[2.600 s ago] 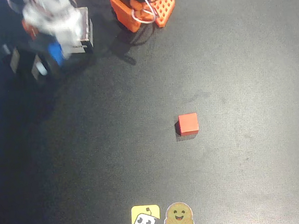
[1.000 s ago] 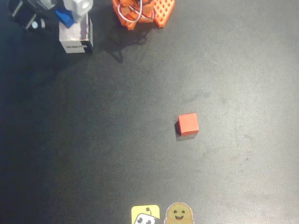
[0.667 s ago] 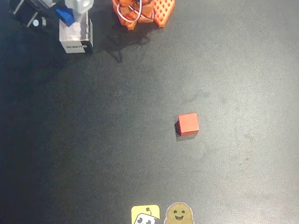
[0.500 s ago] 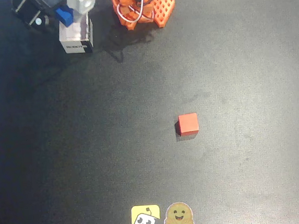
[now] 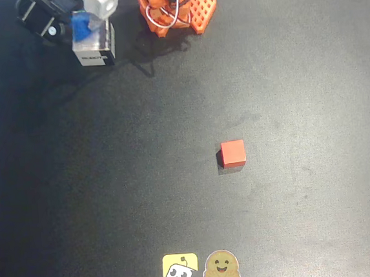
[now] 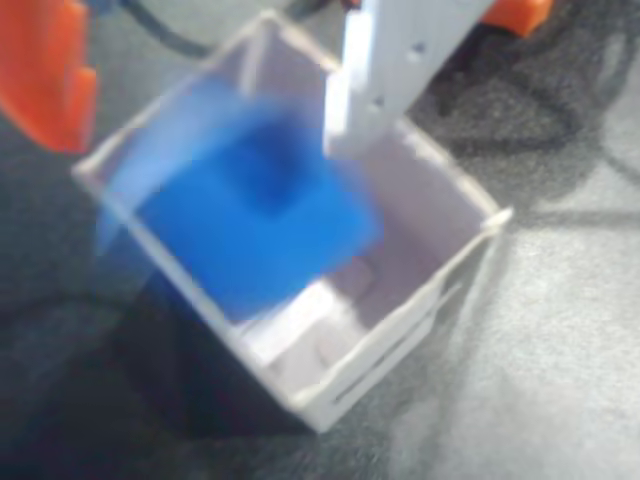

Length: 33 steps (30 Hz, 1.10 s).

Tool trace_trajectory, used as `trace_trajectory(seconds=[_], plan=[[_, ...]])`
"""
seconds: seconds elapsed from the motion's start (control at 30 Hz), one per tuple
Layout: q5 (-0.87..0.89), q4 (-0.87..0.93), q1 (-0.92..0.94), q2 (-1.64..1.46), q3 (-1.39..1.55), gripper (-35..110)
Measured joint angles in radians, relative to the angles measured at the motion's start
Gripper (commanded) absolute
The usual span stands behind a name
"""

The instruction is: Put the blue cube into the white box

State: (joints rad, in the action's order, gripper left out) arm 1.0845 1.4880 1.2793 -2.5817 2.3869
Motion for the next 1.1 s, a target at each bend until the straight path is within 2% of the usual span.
trace_trajectory(seconds=[0.23, 0.43, 0.6, 0.83, 1.1], plan=[[-0.017, -0.037, 0.009, 0.002, -0.002, 0], [-0.025, -0.071, 0.029, 0.044, -0.008, 0], [-0.034, -0.092, -0.040, 0.232, -0.163, 0], [0.000, -0.107, -0.264, 0.460, -0.383, 0], [0.135, -0.107, -0.629, 0.489, -0.428, 0]])
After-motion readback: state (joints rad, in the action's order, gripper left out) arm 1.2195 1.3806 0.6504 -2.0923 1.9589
